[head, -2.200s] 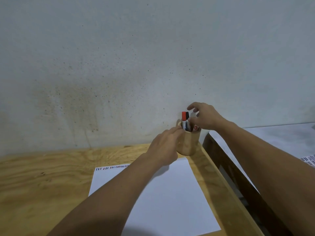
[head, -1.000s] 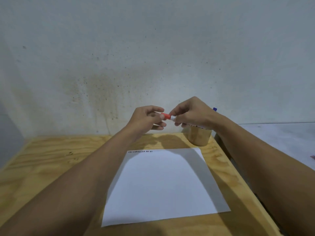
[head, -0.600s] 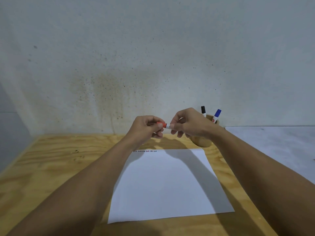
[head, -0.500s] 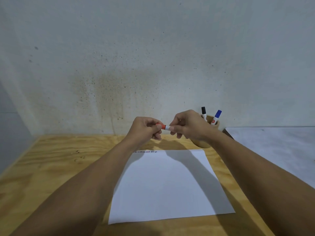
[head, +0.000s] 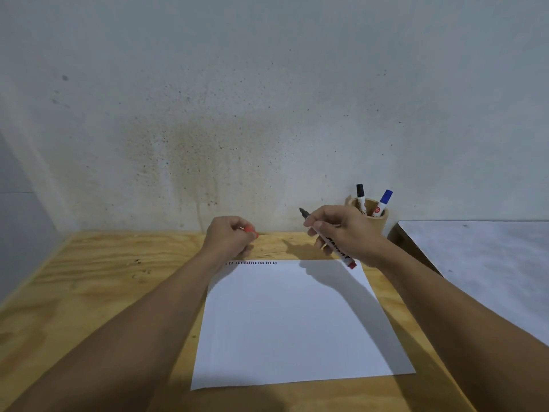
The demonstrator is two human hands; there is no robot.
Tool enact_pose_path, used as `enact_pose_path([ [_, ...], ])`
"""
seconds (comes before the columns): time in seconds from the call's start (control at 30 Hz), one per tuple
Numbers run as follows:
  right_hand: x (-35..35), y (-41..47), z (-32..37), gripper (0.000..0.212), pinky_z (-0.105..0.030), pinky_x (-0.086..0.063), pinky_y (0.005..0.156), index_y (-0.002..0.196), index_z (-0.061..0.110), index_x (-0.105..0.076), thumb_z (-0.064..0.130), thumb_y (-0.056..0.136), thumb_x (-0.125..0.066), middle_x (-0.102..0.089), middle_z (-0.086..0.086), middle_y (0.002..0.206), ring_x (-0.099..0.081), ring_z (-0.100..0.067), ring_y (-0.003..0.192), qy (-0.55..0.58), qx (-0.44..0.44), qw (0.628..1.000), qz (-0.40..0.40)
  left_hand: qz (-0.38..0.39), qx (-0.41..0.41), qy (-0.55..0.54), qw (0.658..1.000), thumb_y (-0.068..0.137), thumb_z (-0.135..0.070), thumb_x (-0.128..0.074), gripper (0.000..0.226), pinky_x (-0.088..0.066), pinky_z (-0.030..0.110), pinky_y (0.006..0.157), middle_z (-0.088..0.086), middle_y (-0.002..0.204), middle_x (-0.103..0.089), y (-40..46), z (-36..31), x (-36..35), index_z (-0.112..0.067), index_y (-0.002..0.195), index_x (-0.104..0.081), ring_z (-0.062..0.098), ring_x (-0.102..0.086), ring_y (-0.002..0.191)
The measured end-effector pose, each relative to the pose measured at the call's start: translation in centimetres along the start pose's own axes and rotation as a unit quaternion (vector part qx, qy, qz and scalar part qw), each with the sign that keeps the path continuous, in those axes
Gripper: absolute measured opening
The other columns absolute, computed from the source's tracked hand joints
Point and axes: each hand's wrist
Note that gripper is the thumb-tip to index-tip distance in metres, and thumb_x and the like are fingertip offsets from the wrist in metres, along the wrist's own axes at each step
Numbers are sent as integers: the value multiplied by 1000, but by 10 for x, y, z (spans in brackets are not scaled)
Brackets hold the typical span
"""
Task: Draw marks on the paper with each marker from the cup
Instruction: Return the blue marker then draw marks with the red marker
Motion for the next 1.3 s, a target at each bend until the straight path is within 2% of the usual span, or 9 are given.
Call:
enact_pose_path([
  [0.17,-12,-3,-1,34,-44,-60,84,112,-2,-66,-15,89,-45,-63,-27,92,-68,-32,79,274,-78,958,38,-3,-68,58,996,70,7,-72,14,-50,27,56,8,64,-59,-4,15,-12,-6,75,-71,19,-56,59],
  [0.27,-21,-4,-8,36,-41,-61,80,109,0,-65,-21,81,-57,-62,-24,85,-66,-32,79,311,-36,950,-2,-7,-85,96,992,70,3,-74,16,-49,25,59,5,66,-62,1,23,-16,-12,70,-71,16,-56,61],
  [0.43,-34,2,-20,19,-30,-59,60,105,-3,-67,1,87,-66,-61,-15,85,-64,-20,60,294,-23,951,-90,-9,-120,196,973,77,-2,-72,13,-36,5,54,0,82,-64,6,28,-21,-8,89,-72,1,-53,66],
  [0.53,-42,5,-27,21,-28,-57,54,99,-4,-72,13,87,-69,-69,-8,93,-59,-15,63,278,-42,953,-109,-10,-121,229,966,76,-7,-74,27,-41,18,69,3,92,-64,7,30,-23,-6,103,-70,12,-57,79],
  [0.67,-45,7,-32,26,-27,-58,53,97,-15,-67,10,89,-66,-67,-16,80,-66,-24,62,275,-58,951,-127,-47,-169,249,952,79,-18,-72,48,-46,32,89,3,113,-56,-4,32,-23,-12,124,-56,18,-55,103],
  [0.83,-48,8,-37,7,-38,-62,68,87,-6,-68,-2,81,-72,-71,-15,75,-73,-24,69,205,-63,969,-125,-41,-275,290,916,80,-22,-68,23,-49,38,86,-1,102,-61,-26,44,-16,-15,102,-67,19,-56,98],
  [0.93,-55,8,-42,7,-41,-61,75,81,1,-70,-1,77,-75,-73,-8,70,-74,-22,71,156,-59,978,-127,2,-297,334,895,78,-38,-70,34,-46,36,87,0,103,-67,-33,51,-13,-14,102,-71,19,-57,99],
  [1.1,-69,4,-42,14,-24,-60,64,87,-5,-69,-3,75,-74,-70,-13,77,-69,-19,72,119,-54,983,-128,5,-312,349,884,75,-47,-70,43,-37,30,87,0,107,-69,-37,61,-14,-15,102,-72,18,-56,103],
  [1.3,-73,7,-45,13,-22,-58,60,86,-4,-70,-3,74,-74,-70,-18,80,-68,-20,71,94,-31,987,-125,1,-315,341,886,76,-48,-69,46,-38,32,89,0,110,-67,-37,62,-14,-14,106,-71,17,-54,106],
])
Point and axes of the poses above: each hand's wrist, its own y-axis towards the middle knuckle, its own x-axis out of the back of the hand, z = x × y
